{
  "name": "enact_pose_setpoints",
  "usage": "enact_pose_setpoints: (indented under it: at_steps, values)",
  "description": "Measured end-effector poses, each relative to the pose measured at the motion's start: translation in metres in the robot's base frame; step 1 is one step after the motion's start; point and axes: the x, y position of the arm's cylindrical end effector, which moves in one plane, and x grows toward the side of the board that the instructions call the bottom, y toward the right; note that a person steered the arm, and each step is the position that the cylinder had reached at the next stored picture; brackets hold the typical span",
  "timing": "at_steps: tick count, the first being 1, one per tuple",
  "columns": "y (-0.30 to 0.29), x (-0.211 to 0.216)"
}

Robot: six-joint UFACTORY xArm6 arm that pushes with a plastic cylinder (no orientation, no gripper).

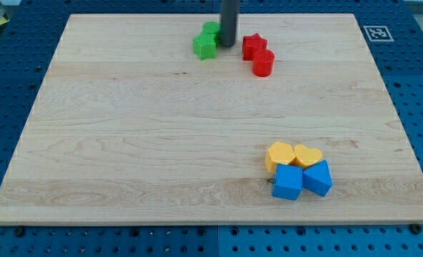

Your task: Slide the green star towards the top left

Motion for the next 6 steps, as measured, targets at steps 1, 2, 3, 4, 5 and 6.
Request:
enact_pose_setpoints:
  at_steps: [1,2,3,4,5,6]
  values:
    - [-0.045,0.003]
    - [-0.037,0.003]
    - [-0.021,0.015]
    - [-0.022,0.041]
    - [-0.050,0.043]
    - [-0.114,0.028]
